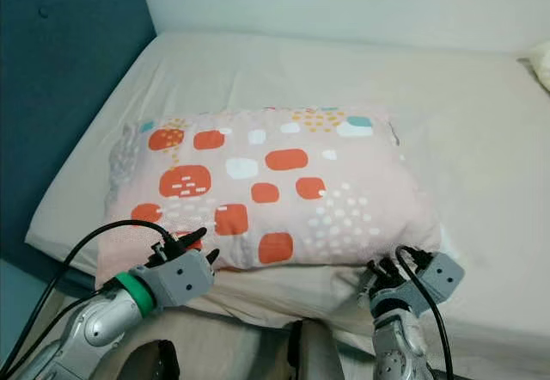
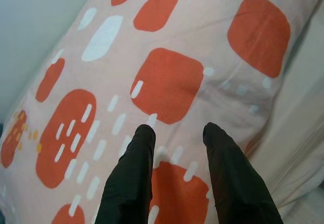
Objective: Clean up the room
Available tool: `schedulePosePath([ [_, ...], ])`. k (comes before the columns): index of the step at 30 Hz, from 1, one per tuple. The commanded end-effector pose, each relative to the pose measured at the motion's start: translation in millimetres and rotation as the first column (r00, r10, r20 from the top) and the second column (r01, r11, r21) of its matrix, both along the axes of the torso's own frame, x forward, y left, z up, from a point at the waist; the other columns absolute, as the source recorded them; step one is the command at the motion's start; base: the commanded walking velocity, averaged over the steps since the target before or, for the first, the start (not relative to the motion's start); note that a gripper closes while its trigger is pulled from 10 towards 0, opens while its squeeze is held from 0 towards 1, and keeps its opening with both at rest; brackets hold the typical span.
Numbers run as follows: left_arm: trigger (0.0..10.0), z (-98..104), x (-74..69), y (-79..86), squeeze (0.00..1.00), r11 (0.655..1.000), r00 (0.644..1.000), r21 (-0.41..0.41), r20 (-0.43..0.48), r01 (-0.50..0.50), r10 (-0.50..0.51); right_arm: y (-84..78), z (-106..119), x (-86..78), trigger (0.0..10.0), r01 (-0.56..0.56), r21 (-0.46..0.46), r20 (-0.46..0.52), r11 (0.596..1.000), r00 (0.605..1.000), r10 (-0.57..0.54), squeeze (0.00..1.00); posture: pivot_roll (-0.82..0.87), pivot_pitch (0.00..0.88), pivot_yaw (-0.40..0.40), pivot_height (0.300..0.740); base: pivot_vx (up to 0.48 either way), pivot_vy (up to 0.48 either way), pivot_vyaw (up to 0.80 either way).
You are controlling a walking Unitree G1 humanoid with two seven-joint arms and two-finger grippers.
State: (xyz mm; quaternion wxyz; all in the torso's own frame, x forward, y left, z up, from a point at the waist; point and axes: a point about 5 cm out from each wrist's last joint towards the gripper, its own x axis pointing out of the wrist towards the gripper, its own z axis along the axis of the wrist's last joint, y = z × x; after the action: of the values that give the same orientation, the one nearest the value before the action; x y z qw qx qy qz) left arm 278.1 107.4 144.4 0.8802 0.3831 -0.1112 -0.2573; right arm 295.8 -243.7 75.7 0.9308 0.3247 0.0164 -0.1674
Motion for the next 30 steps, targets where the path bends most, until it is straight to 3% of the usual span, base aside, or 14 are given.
schedulePosePath([
  [1, 10.0, -6, -1.8, 3.6, 0.00, 1.000, 1.000, 0.004, -0.006, -0.013, 0.013, 2.9, -6, 0.3, 10.0, -0.012, 0.075, 0.009, 0.997, 1.000, 0.011, 1.00, -0.08, 0.188, 0.112, 0.599, 0.000, 0.000, 0.00],
  [8, 10.0, -9, -1.6, 12.3, 0.00, 0.999, 0.999, 0.007, 0.002, -0.038, 0.038, 14.1, 13, 3.6, 10.0, -0.079, 0.138, 0.155, 0.987, 0.986, 0.057, 1.00, -0.07, 0.200, 0.113, 0.599, 0.000, 0.000, 0.00],
  [16, 10.0, -8, 1.0, 6.4, 0.00, 0.999, 0.999, -0.011, 0.011, -0.038, 0.038, 9.1, -4, -1.0, 10.0, -0.063, 0.197, 0.090, 0.978, 0.995, 0.046, 1.00, -0.08, 0.207, 0.111, 0.599, 0.000, 0.000, 0.00],
  [22, 10.0, -8, 1.1, 5.9, 0.00, 0.999, 0.999, -0.017, 0.017, -0.037, 0.037, 9.8, -3, 1.1, 10.0, -0.087, 0.243, 0.120, 0.966, 0.991, 0.059, 1.00, -0.07, 0.207, 0.110, 0.599, 0.000, 0.000, 0.00],
  [23, 10.0, -6, 1.6, 7.1, 0.00, 0.999, 0.999, -0.027, 0.021, -0.045, 0.046, 18.6, 0, 13.6, 10.0, -0.144, 0.247, 0.131, 0.958, 0.985, 0.114, 0.75, -0.06, 0.208, 0.109, 0.599, 0.000, 0.000, 0.00],
  [24, 10.0, -6, 1.6, 7.1, 0.00, 0.999, 0.999, -0.027, 0.021, -0.045, 0.046, 18.6, 0, 13.6, 10.0, -0.144, 0.247, 0.131, 0.958, 0.985, 0.114, 0.75, -0.06, 0.208, 0.109, 0.599, 0.000, 0.000, 0.00],
  [25, 10.0, -5, 1.9, 7.7, 0.00, 0.998, 0.998, -0.032, 0.023, -0.049, 0.050, 24.6, 4, 21.0, 10.0, -0.190, 0.243, 0.150, 0.951, 0.976, 0.157, 0.00, -0.06, 0.208, 0.109, 0.599, 0.000, 0.000, 0.00],
  [26, 10.0, -5, 2.0, 7.9, 0.00, 0.998, 0.998, -0.032, 0.025, -0.050, 0.050, 29.5, 10, 23.6, 10.0, -0.237, 0.235, 0.190, 0.943, 0.962, 0.195, 0.00, -0.06, 0.208, 0.109, 0.599, 0.000, 0.000, 0.00],
  [27, 10.0, -5, 2.0, 8.3, 0.00, 0.998, 0.998, -0.033, 0.027, -0.052, 0.053, 40.2, 20, 25.8, 10.0, -0.334, 0.217, 0.269, 0.917, 0.924, 0.273, 0.00, -0.05, 0.207, 0.105, 0.599, 0.000, 0.000, 0.00],
  [28, 10.0, -5, 2.0, 8.3, 0.00, 0.998, 0.998, -0.033, 0.027, -0.052, 0.053, 40.2, 20, 25.8, 10.0, -0.334, 0.217, 0.269, 0.917, 0.924, 0.273, 0.00, -0.05, 0.207, 0.105, 0.599, 0.000, 0.000, 0.00],
  [30, 10.0, -5, 1.9, 9.0, 0.00, 0.998, 0.998, -0.034, 0.029, -0.057, 0.058, 55.7, 33, 26.3, 10.0, -0.454, 0.179, 0.359, 0.873, 0.856, 0.371, 0.00, -0.05, 0.209, 0.104, 0.599, 0.000, 0.000, 0.00],
])
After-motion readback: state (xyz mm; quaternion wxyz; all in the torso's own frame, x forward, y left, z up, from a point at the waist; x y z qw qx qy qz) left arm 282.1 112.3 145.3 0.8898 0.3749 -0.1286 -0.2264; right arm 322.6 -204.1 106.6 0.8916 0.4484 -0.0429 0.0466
